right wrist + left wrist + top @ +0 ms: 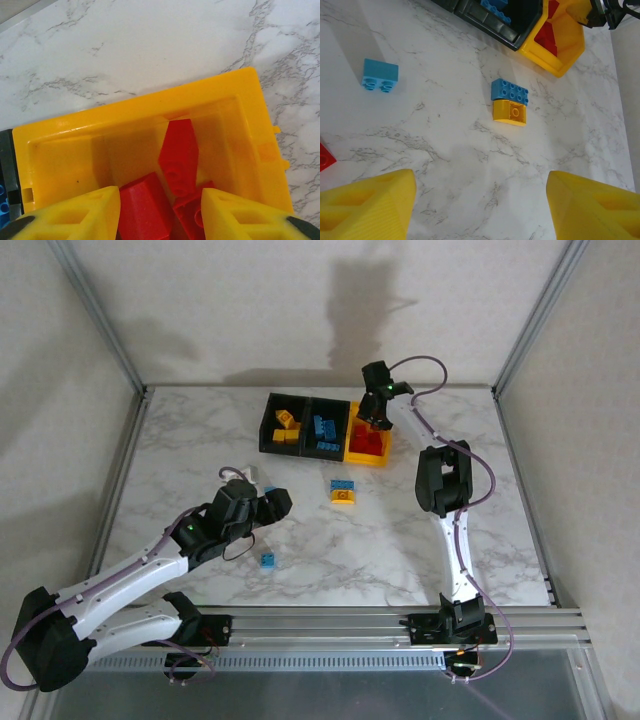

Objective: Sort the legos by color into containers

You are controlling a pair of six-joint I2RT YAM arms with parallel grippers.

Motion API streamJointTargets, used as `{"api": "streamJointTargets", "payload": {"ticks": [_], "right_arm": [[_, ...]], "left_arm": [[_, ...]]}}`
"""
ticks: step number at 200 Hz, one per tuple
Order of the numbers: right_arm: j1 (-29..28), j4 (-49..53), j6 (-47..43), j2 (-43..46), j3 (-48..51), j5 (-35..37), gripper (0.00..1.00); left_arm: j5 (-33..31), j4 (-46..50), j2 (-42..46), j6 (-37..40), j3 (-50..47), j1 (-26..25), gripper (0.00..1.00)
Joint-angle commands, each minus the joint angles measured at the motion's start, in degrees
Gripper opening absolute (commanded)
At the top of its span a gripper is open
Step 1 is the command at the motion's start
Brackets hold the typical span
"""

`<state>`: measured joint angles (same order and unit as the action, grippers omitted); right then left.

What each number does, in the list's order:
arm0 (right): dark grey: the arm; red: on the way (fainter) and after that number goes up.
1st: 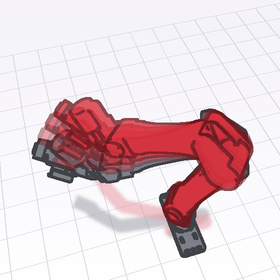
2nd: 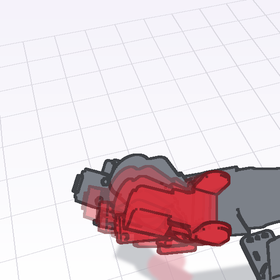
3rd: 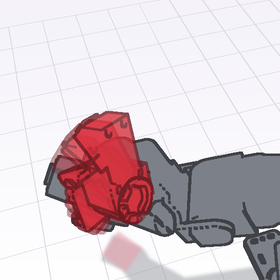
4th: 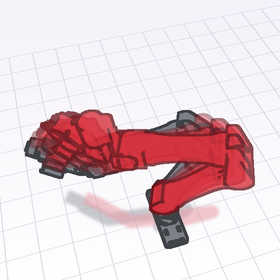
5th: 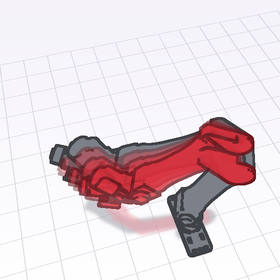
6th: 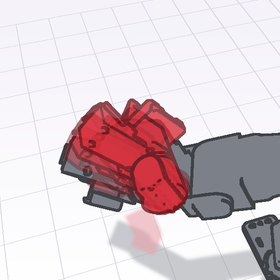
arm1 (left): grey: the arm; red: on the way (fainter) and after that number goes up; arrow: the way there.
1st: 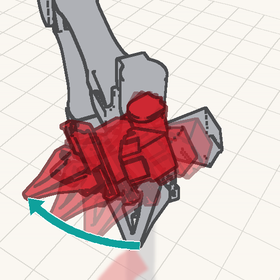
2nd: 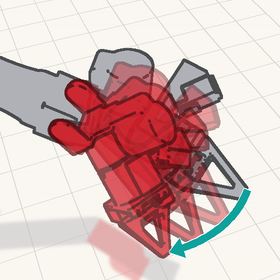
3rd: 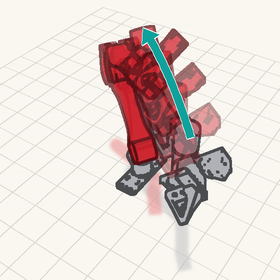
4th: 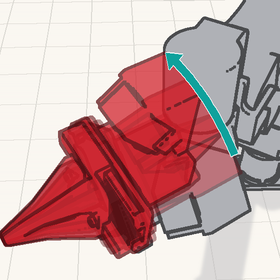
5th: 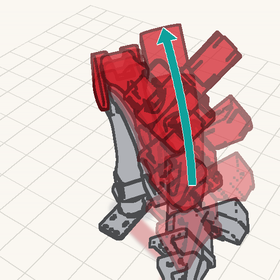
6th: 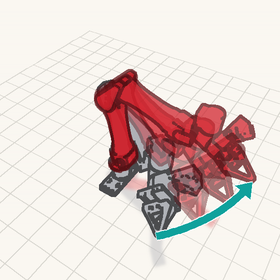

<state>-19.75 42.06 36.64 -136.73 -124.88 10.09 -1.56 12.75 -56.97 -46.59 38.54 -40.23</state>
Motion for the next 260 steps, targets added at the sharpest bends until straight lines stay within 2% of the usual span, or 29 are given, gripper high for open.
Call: {"api": "streamJointTargets", "payload": {"ticks": [1,72,83,128,194,214,260], "right_arm": [[-0.3,0.7,-1.3,4.0,1.4,0.5,0.46],[-4.0,-17.3,-4.8,29.7,30.1,-5.8,0.49],[-4.7,-19.7,-5.6,34.3,35.3,-6.7,0.53],[-6.7,-26.3,-6.5,50.4,53.5,-11.5,0.57],[-11.7,-26.8,-4.2,59.9,66.9,-11.2,0.57],[-12.2,-28.1,-2.7,62.2,70.9,-11.9,0.57],[-12.3,-27.6,-1.3,65.9,75.2,-11.6,0.57]], "left_arm": [[-2.9,2.5,0.6,-1.2,1.1,0.7,0.69],[-10.3,12.4,0.6,-5.8,0.7,3.6,0.70],[-11.0,13.8,0.2,-6.2,0.7,4.1,0.70],[-11.7,13.8,-1.3,-6.4,-0.2,5.2,0.70],[-14.1,12.6,-9.6,-6.8,-0.4,5.7,0.71],[-15.2,12.7,-13.5,-7.9,-0.4,5.7,0.79],[-17.0,8.6,-19.3,-8.3,-2.0,5.8,0.78]]}}
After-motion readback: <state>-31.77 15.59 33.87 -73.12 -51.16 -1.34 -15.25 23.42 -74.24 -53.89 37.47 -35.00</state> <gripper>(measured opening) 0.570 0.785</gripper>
